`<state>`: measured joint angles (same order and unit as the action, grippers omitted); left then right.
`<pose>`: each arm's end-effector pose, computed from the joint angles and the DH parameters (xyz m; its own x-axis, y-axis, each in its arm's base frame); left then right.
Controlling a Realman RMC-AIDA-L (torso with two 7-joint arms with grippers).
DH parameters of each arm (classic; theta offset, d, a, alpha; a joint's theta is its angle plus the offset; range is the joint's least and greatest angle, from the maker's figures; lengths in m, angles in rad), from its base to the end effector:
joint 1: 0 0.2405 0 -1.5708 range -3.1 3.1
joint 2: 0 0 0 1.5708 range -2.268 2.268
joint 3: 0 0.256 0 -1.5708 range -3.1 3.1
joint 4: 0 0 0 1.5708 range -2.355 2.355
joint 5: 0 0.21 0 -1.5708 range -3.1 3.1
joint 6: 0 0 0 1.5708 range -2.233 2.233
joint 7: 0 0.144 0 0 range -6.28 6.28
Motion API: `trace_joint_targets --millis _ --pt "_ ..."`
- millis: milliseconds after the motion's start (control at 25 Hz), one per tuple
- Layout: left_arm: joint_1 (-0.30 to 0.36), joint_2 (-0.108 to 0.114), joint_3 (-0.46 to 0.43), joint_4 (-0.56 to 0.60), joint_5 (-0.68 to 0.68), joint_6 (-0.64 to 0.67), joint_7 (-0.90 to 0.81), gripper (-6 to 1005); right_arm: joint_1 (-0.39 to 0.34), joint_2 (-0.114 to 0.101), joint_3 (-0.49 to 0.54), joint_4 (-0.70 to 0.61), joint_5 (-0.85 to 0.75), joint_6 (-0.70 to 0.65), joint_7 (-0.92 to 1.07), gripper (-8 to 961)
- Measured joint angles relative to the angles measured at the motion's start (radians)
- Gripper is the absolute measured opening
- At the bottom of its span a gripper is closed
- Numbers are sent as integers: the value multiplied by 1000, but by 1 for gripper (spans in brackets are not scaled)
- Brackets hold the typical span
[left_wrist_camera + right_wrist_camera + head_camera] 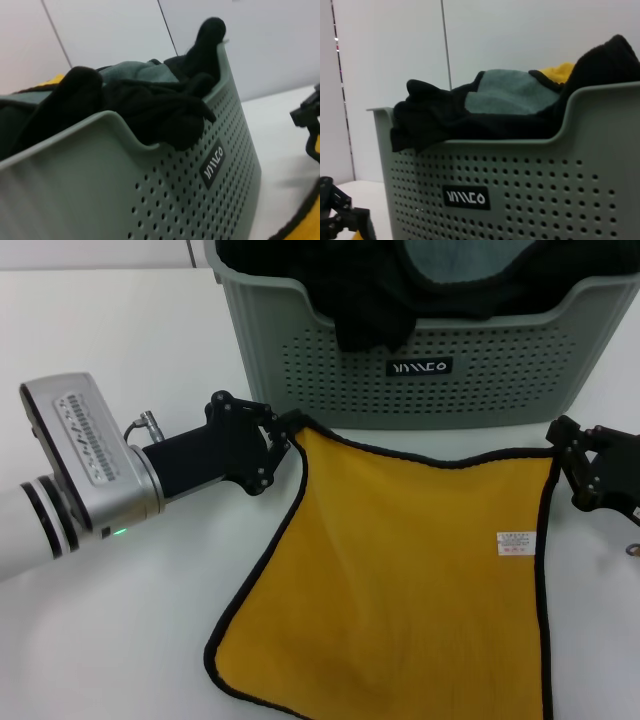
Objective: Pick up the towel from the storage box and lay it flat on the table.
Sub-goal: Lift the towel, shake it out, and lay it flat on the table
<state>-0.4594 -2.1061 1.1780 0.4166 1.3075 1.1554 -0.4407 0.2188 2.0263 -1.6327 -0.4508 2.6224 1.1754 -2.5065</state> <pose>-0.2675 0.3308 -0.0631 0.9147 -0.2168 0.3412 0.0397 -0.7918 -0.6095 0.3091 0.2890 -0.0264 0.6961 -0.0558 -0.7157 -0.5904 -0.6117 -0.5265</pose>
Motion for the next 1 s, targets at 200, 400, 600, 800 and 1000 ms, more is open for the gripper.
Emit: trace_joint_targets --millis 200,400,600,800,1000 --pt "-1 -2 23 -11 -14 -6 129 15 4 0 2 -2 13 -38 0 114" --pt "11 -2 125 -19 -100 -22 266 15 13 2 2 -3 25 -81 0 119" --pt "25 -1 242 -19 -237 -68 404 15 21 2 2 -3 26 -91 0 124" --pt "25 -2 350 -16 -370 -135 492 15 26 2 -5 -3 26 -91 0 128" --pt "19 -2 431 -2 -467 -223 512 15 27 2 -6 1 25 -91 0 133"
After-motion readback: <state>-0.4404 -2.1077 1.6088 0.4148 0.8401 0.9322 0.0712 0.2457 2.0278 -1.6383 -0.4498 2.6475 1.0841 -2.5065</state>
